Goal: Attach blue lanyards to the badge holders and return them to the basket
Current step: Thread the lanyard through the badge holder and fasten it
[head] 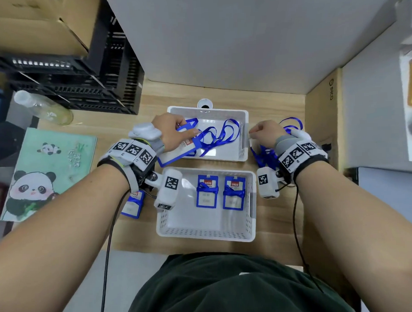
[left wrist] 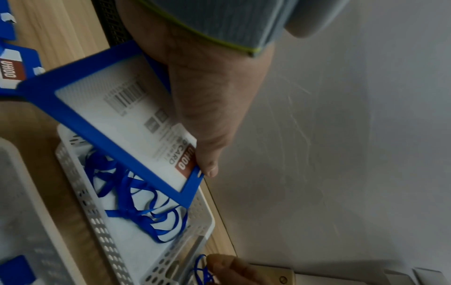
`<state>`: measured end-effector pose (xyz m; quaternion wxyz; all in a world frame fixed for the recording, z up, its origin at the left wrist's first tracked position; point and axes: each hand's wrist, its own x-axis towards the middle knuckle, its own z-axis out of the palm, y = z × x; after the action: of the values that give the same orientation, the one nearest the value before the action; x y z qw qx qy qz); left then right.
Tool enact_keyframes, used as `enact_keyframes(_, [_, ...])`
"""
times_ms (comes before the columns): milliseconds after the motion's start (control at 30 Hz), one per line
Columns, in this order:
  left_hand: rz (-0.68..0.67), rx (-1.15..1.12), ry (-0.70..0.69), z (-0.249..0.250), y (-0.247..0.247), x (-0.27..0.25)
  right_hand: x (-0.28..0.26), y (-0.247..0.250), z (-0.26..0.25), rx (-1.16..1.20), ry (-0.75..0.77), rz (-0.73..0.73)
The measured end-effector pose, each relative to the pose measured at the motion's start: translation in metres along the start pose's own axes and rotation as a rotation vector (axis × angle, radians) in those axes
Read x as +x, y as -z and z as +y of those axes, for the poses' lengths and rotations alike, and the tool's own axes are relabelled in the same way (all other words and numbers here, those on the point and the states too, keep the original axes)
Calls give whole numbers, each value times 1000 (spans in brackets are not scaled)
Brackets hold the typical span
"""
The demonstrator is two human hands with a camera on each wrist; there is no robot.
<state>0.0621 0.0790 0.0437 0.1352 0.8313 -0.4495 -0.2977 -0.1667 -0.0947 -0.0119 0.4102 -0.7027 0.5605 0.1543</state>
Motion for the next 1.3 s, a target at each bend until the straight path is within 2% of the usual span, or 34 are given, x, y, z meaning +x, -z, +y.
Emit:
enact_keyframes(133, [-3, -7, 85, -20, -9, 10, 12, -11, -34, -10, 81, 45])
enact_keyframes(200, [-5, -18, 111, -33, -15, 16, 18, -22, -50, -9, 111, 22])
enact_keyframes(500, [-67, -21, 237, -76, -26, 25, 30, -86, -94, -103, 149, -225])
enact_keyframes(767, [-80, -63, 283, -89, -23, 24, 25, -117, -122, -190, 323, -407])
enact_keyframes(867, [-68, -59, 277, -92, -25, 25, 25, -123, -127, -175, 319, -415])
enact_keyframes(1033, [-127, -44, 250, -96, -27, 23, 26, -130, -127, -112, 269, -387])
enact_keyframes(1200, [-154, -60, 240, -94, -26, 23, 31, -125, -126, 87, 214, -220])
enact_keyframes(1300, [-158, -82, 227, -86, -23, 25, 25, -109, -132, 213, 222, -199])
